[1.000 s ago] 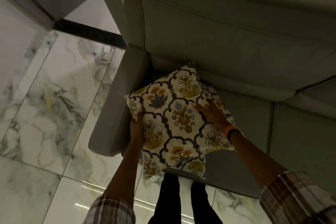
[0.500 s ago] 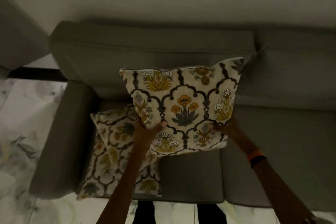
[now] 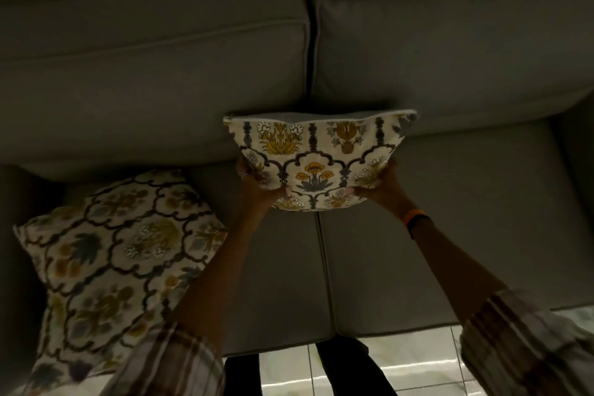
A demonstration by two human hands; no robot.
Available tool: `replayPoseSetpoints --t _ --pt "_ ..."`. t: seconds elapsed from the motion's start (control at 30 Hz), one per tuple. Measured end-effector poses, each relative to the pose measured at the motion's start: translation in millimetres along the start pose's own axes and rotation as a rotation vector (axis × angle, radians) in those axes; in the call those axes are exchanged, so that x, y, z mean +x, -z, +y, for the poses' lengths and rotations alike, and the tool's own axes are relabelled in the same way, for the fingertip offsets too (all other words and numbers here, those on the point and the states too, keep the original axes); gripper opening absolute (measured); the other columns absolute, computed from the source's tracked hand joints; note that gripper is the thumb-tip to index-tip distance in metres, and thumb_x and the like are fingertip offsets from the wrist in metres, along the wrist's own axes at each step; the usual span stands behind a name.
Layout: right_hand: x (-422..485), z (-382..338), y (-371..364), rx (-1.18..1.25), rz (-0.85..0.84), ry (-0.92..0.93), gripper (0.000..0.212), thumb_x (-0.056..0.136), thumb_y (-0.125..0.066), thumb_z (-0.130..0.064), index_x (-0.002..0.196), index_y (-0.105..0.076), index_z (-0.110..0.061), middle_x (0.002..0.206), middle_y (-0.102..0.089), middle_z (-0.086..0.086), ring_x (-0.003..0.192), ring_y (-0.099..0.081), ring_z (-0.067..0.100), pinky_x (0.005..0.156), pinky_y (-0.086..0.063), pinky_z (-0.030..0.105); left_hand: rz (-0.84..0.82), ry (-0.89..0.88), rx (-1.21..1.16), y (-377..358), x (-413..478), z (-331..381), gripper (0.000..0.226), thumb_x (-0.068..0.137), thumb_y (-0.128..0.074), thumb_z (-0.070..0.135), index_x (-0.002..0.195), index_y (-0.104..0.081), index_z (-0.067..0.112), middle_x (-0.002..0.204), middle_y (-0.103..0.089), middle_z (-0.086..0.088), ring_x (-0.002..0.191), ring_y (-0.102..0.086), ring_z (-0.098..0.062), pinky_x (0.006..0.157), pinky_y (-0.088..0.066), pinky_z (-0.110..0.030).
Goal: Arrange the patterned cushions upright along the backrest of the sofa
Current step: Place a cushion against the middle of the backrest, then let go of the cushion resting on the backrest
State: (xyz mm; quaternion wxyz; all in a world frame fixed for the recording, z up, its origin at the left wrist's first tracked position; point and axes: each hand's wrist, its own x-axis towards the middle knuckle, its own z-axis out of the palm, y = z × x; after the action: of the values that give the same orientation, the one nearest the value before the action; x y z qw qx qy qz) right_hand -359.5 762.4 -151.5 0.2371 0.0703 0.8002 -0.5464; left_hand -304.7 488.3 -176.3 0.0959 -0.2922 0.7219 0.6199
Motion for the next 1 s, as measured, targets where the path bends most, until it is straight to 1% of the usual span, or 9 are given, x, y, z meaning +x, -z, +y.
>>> replayPoseSetpoints --t 0.13,0.27,0.43,0.53,0.63,0.73,0.83,0.9,1.0 --pt "15.8 5.8 -2.0 0.06 0.03 0.021 0.112 0.072 -0.085 0.013 0.156 -0.012 -0.004 0.161 -0.034 0.018 0.148 -0.04 0.031 0.1 -0.054 0.018 0.088 -0.078 -0.004 -6.8 8.8 -6.1 0.121 0.064 -0.089 -0.004 0.153 -0.008 0.008 0.156 -0.025 -0.002 0.141 -0.028 -0.012 0.094 -0.035 0.005" --pt "15.2 8.1 -7.6 0.079 0.064 0.02 0.108 0.071 -0.086 0.012 0.154 -0.018 -0.003 0.157 -0.042 0.019 0.145 -0.046 0.032 0.116 -0.045 0.053 0.13 -0.113 0.031 -2.6 9.4 -4.9 0.118 0.062 -0.094 0.012 0.152 -0.019 0.005 0.155 -0.032 -0.003 0.139 -0.032 -0.004 0.103 -0.032 0.002" --pt "15.4 18.2 -24.9 0.047 0.131 0.063 0.112 0.076 -0.084 0.007 0.16 -0.013 -0.011 0.159 -0.042 0.014 0.146 -0.046 0.025 0.117 -0.047 0.046 0.163 -0.09 0.022 6.8 8.1 -26.7 0.114 0.064 -0.092 0.02 0.152 -0.021 0.009 0.147 -0.033 0.007 0.138 -0.033 -0.007 0.116 -0.036 -0.024" --pt "18.8 14.3 -42.0 0.054 0.166 0.062 0.106 0.082 -0.08 0.006 0.16 -0.01 -0.01 0.161 -0.038 0.016 0.148 -0.043 0.03 0.119 -0.044 0.05 0.136 -0.112 0.086 13.8 11.4 -32.9 0.116 0.068 -0.09 0.022 0.154 -0.014 0.002 0.16 -0.025 -0.01 0.139 -0.026 -0.004 0.097 -0.02 0.011" --pt "11.6 16.3 -60.8 0.111 0.231 0.009 0.1 0.09 -0.073 0.003 0.162 -0.007 -0.013 0.166 -0.03 0.016 0.152 -0.036 0.033 0.122 -0.037 0.053 0.109 -0.155 0.127 31.4 4.5 -24.8 0.112 0.069 -0.09 0.018 0.152 -0.018 -0.003 0.158 -0.029 -0.02 0.144 -0.031 -0.023 0.088 -0.019 0.015" --pt "-9.9 15.4 -97.6 0.18 0.394 -0.289 0.1 0.096 -0.071 -0.024 0.164 0.0 -0.013 0.171 -0.019 0.015 0.156 -0.027 0.033 0.125 -0.032 0.053 0.165 -0.27 0.151 70.9 -19.0 -20.6 0.103 0.071 -0.088 0.014 0.151 -0.025 -0.001 0.154 -0.032 -0.023 0.139 -0.032 -0.021 0.105 -0.021 0.005" --pt "-39.1 6.9 -168.3 0.032 0.478 -0.397 0.077 0.096 -0.07 -0.03 0.157 -0.032 -0.003 0.155 -0.044 0.02 0.139 -0.047 0.035 0.112 -0.043 0.043 0.256 -0.248 0.307 135.9 -43.7 -32.1 0.088 0.08 -0.081 0.026 0.15 -0.031 0.012 0.154 -0.034 -0.018 0.139 -0.039 -0.031 0.117 -0.037 -0.04" --pt "-52.4 -4.7 -233.5 -0.073 0.292 -0.299 0.058 0.095 -0.068 -0.027 0.142 -0.052 0.003 0.132 -0.059 0.02 0.119 -0.058 0.034 0.095 -0.046 0.04 0.381 -0.195 0.503 190.9 -58.5 -52.3 0.084 0.081 -0.078 0.031 0.15 -0.033 0.013 0.155 -0.034 -0.019 0.14 -0.037 -0.037 0.115 -0.035 -0.055" --pt "-50.7 -29.9 -323.8 -0.205 0.038 -0.223 0.053 0.099 -0.065 -0.026 0.145 -0.053 -0.003 0.143 -0.06 0.018 0.128 -0.059 0.034 0.099 -0.05 0.04 0.495 -0.084 0.628 272.7 -75.2 -90.0 0.084 0.084 -0.072 0.038 0.151 -0.032 0.008 0.158 -0.029 -0.022 0.145 -0.028 -0.04 0.12 -0.022 -0.059"
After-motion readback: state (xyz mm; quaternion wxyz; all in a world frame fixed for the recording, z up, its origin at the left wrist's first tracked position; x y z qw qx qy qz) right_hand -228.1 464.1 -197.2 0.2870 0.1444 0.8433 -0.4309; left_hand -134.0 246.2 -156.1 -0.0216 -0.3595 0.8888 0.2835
